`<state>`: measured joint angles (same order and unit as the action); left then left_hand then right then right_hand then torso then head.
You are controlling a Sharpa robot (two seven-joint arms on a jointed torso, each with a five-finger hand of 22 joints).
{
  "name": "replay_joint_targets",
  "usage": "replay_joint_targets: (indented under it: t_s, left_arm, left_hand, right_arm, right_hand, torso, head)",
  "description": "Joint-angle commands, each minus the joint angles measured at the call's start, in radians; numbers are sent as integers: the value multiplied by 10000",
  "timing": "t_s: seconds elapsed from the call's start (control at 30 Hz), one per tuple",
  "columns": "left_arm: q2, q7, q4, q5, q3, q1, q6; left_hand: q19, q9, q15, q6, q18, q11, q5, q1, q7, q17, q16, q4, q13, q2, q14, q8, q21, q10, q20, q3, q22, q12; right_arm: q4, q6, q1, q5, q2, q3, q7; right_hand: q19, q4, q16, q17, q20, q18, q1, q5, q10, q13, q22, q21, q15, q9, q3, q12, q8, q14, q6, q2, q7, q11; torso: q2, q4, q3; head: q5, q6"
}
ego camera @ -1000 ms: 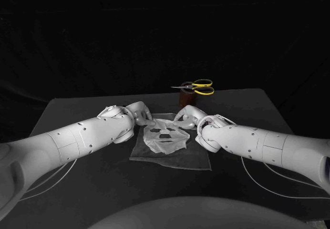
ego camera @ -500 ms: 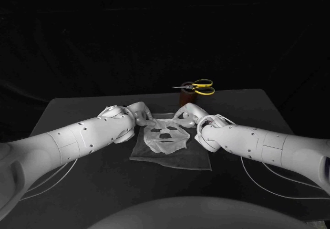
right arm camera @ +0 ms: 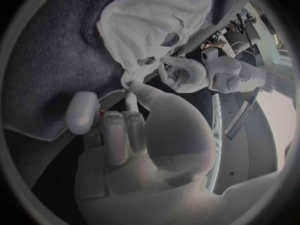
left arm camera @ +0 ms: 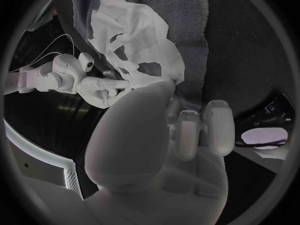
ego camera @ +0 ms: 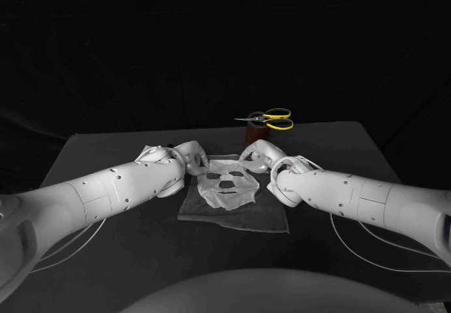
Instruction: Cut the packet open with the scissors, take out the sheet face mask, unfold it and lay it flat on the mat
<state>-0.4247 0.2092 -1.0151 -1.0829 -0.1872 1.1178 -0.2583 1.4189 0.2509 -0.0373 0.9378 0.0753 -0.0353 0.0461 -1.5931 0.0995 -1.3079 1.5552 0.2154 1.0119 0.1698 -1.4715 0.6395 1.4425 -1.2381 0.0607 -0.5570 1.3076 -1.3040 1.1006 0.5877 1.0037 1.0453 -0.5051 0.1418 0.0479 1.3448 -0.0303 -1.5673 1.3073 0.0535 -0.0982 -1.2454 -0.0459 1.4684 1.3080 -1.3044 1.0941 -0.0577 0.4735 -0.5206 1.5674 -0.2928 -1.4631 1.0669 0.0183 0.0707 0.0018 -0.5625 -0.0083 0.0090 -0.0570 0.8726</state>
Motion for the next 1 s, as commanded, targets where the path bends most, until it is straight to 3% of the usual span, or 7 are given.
replay_joint_targets:
  t_s: [0.03, 0.17, 0.33, 0.8, 1.0]
  left_arm:
    - [8, -190, 30, 167, -34, -13, -282]
    - [-35, -245, 7, 224, -50, -14, -416]
    - [-69, -265, -40, 296, -56, -14, -497]
    - [-99, -153, -72, 360, -59, -15, -265]
    - [-97, -69, -77, 360, -60, -14, -81]
  left_hand:
    - [77, 329, -34, -53, -190, 130, 73, 613, 17, -2377, 56, -284, 147, 244, -920, 143, 44, -213, -13, -751, 435, -22]
    - [103, 547, -52, -84, -199, 161, 34, 1399, -6, -2372, 53, -920, 367, 470, -919, 367, 72, -350, -28, -1829, 478, -87]
    - [123, 703, -71, -108, -206, 176, 39, 1914, -22, -2353, 45, -1370, 521, 508, -914, 497, 93, -435, -42, -2347, 511, -128]
    - [131, 772, -78, -120, -208, 183, 40, 2111, -31, -2338, 39, -1563, 600, 497, -910, 548, 100, -475, -48, -2534, 523, -150]
    - [136, 792, -80, -119, -210, 185, 40, 2167, -33, -2340, 39, -1612, 625, 498, -911, 564, 105, -488, -50, -2575, 531, -158]
  right_arm:
    - [-55, 1, 14, 27, 10, -7, -33]
    - [-95, 31, 19, -26, 11, -7, -78]
    - [-125, 125, 25, -175, 8, -8, -217]
    - [-206, 403, 38, -715, -10, -9, -589]
    - [-282, 226, 51, -875, 18, -9, -556]
  right_hand:
    - [-40, 17, -35, 2635, -63, -54, -2, -24, 1024, 2628, 29, -97, -63, 149, -60, 34, -49, -1077, 38, -86, 9, -66]
    - [-59, 54, -35, 2635, -62, -58, 76, -25, 1024, 2628, 42, -134, -56, 165, -100, 34, -53, -1077, 10, -90, 20, -56]
    - [-88, 104, -35, 2635, -58, -68, 175, -24, 1024, 2628, 69, -195, -49, 172, -115, 34, -38, -1077, -49, -67, 35, -43]
    - [-174, 286, -35, 2635, -39, -94, 439, -23, 1024, 2628, 140, -368, -24, 199, -109, 34, -14, -1077, -167, -30, 72, -10]
    - [-281, 362, -35, 2635, -26, -134, 525, -23, 979, 2543, 248, -589, -8, 198, -103, -113, 31, -1077, -281, -8, 101, 14]
  torso:
    - [-2, -1, 2]
    - [1, 0, 3]
    - [2, 4, 1]
    - [4, -2, 3]
    - [4, 0, 4]
  head:
    - [-8, 0]
    - [-19, 0]
    - [-18, 0]
    - [-35, 0]
    - [-34, 0]
